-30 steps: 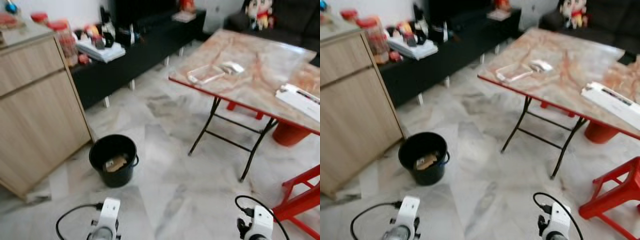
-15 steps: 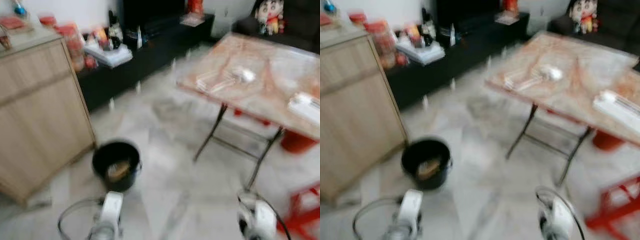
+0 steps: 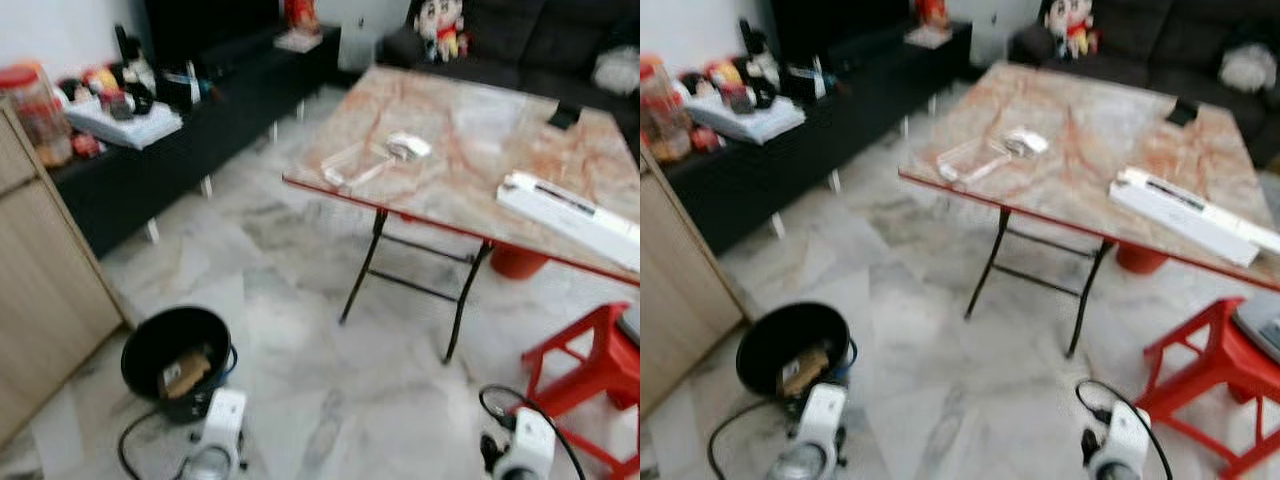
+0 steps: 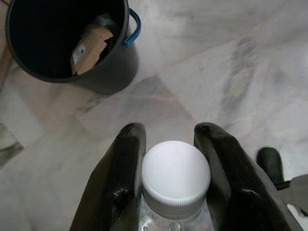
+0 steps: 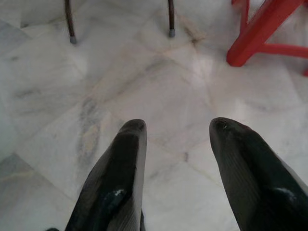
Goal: Picking trash to rubbish bin
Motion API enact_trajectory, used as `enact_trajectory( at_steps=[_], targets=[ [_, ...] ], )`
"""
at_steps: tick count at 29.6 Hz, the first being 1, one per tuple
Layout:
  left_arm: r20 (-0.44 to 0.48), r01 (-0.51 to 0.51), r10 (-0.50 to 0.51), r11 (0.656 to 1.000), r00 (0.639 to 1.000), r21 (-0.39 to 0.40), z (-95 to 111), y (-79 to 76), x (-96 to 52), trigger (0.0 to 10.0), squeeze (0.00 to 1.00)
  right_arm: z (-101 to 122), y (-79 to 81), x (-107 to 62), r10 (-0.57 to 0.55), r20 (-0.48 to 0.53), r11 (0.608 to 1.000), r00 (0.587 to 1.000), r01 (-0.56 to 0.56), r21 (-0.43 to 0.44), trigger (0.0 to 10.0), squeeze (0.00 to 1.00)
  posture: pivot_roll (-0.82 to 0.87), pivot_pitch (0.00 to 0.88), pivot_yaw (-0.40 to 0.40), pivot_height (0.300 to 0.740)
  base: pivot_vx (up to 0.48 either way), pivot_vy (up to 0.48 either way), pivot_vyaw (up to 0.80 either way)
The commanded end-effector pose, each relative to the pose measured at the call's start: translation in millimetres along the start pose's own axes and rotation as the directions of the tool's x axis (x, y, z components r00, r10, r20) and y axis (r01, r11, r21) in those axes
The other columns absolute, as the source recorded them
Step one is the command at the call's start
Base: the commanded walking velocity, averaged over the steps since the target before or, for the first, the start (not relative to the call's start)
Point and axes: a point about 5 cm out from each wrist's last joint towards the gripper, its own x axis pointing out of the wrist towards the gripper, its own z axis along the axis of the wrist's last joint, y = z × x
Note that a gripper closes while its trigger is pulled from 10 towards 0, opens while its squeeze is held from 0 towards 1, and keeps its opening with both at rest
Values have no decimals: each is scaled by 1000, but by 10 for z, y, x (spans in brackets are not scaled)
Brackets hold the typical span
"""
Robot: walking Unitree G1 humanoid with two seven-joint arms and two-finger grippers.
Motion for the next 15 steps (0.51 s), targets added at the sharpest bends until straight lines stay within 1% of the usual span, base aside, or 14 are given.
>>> enact_trajectory(
  at_steps=[1, 15],
  targets=[
    [-18, 27, -27, 1000, 999, -6, -34, -110, -13, 10000, 0, 36, -59, -2, -17, 14, 1000, 1000, 17, 3, 10000, 0, -65, 43, -77, 740, 251, 0, 0],
    [-20, 31, -31, 1000, 999, -3, -44, -115, -15, 10000, 0, 21, -77, -7, -21, 4, 999, 1000, 21, -29, 10000, 0, -64, 38, -74, 740, 246, 0, 0]
  ],
)
